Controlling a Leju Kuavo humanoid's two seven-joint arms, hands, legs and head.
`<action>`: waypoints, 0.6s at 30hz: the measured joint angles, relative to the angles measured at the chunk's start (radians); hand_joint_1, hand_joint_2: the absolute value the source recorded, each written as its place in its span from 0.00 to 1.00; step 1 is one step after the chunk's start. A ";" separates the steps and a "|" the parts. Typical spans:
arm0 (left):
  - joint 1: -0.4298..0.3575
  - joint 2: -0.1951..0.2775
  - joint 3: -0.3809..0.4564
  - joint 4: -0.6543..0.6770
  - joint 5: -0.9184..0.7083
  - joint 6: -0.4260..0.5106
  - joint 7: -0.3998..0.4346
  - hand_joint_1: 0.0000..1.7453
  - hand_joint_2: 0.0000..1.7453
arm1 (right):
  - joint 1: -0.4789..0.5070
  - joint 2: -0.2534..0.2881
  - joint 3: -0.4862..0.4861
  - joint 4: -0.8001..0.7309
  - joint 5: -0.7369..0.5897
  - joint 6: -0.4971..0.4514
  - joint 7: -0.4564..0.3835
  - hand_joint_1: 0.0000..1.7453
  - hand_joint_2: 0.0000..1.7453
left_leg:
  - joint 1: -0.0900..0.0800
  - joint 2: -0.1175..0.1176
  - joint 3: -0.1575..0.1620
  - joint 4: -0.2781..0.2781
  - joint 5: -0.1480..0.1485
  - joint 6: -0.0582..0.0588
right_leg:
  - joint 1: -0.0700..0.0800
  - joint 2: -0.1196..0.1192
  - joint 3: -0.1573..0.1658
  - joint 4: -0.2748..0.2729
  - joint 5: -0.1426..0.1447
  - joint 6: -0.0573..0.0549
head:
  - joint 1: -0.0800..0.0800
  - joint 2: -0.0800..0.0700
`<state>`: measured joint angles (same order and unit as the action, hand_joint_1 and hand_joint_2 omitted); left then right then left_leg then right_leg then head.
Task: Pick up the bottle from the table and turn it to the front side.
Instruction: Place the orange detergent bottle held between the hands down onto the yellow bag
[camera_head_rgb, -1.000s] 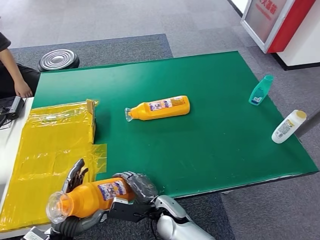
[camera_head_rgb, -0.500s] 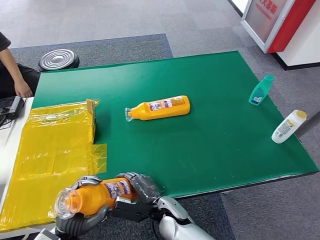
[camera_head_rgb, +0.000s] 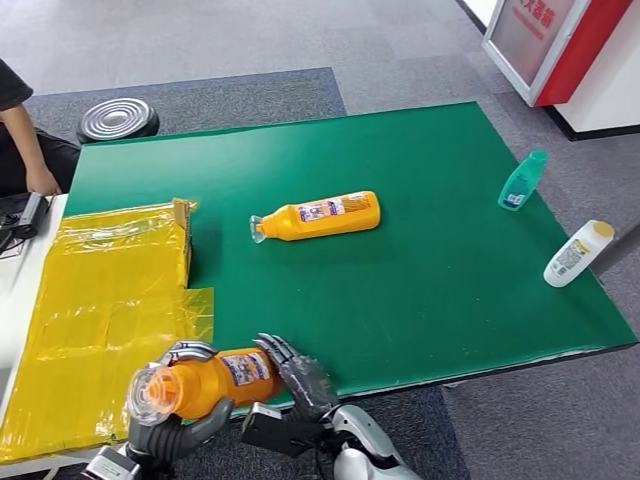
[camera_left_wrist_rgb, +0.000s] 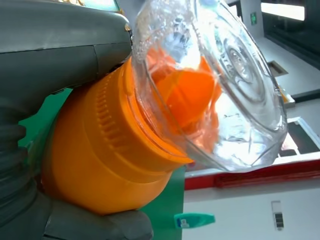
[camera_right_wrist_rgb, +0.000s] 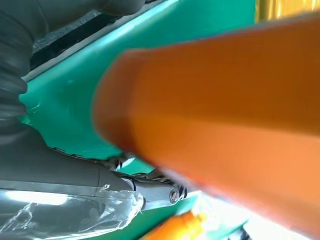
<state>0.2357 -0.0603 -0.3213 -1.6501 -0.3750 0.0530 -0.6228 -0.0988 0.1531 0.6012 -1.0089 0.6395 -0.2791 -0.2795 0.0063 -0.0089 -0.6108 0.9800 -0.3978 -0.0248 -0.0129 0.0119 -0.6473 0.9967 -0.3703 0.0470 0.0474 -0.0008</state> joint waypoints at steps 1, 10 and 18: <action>-0.007 -0.008 -0.002 0.002 -0.018 0.022 0.006 1.00 1.00 | 0.021 -0.010 -0.010 -0.027 -0.008 -0.013 -0.007 0.00 1.00 | 0.000 0.000 0.000 0.000 0.000 0.000 | 0.000 0.000 0.000 0.000 0.000 0.000 | 0.000 0.000; -0.062 -0.044 0.015 -0.020 -0.284 0.318 0.111 1.00 1.00 | 0.196 -0.109 -0.128 -0.318 -0.099 -0.032 -0.072 0.00 1.00 | 0.000 -0.001 0.000 0.000 -0.002 0.001 | -0.001 0.000 0.001 0.000 0.000 0.000 | 0.000 0.000; -0.033 0.006 0.144 -0.104 -0.504 0.501 0.236 1.00 1.00 | 0.245 -0.129 -0.192 -0.420 -0.115 0.004 -0.086 0.00 1.00 | 0.001 0.000 0.000 0.000 -0.002 -0.001 | 0.001 0.001 0.001 0.000 -0.001 -0.002 | 0.000 0.000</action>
<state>0.2029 -0.0545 -0.1770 -1.7544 -0.8794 0.5542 -0.3872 0.1459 0.0243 0.4096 -1.4284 0.5243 -0.2752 -0.3651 0.0073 -0.0089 -0.6106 0.9797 -0.3994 -0.0261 -0.0118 0.0127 -0.6465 0.9970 -0.3715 0.0450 0.0473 -0.0008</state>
